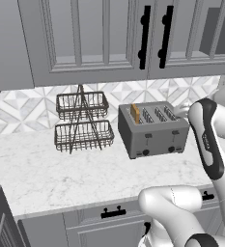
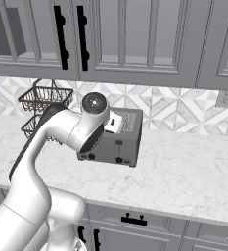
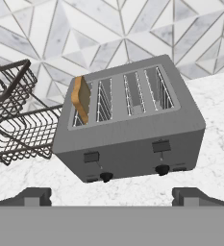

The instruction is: Start the toaster. Once the lever pops up, take the bread to the plate on the dining counter.

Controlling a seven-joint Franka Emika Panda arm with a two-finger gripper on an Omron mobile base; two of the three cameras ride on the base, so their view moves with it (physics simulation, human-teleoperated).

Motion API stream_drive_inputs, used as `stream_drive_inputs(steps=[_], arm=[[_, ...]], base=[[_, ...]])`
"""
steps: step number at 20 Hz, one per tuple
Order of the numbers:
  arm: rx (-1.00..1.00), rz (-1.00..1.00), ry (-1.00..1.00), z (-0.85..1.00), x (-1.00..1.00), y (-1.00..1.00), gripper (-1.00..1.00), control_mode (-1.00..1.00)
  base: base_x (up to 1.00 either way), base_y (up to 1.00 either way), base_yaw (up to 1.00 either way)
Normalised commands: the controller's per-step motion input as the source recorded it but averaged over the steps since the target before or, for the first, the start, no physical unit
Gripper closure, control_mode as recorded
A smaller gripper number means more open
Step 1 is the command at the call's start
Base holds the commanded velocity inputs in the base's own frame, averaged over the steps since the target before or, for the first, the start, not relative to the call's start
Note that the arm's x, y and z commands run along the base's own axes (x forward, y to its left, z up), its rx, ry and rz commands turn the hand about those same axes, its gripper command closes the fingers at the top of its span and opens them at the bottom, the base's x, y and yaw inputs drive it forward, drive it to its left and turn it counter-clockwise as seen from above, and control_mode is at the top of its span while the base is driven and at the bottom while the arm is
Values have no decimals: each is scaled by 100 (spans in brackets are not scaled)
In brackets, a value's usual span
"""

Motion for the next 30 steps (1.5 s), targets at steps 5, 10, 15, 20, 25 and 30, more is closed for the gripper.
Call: stream_drive_inputs(steps=[5,10,15,20,25,30], arm=[[0,0,0,0,0,0,-100,-100],[0,0,0,0,0,0,-100,-100],[0,0,0,0,0,0,-100,-100],[0,0,0,0,0,0,-100,-100],[0,0,0,0,0,0,-100,-100],[0,0,0,0,0,0,-100,-100]], base=[[0,0,0],[0,0,0],[0,0,0],[0,0,0],[0,0,0],[0,0,0]])
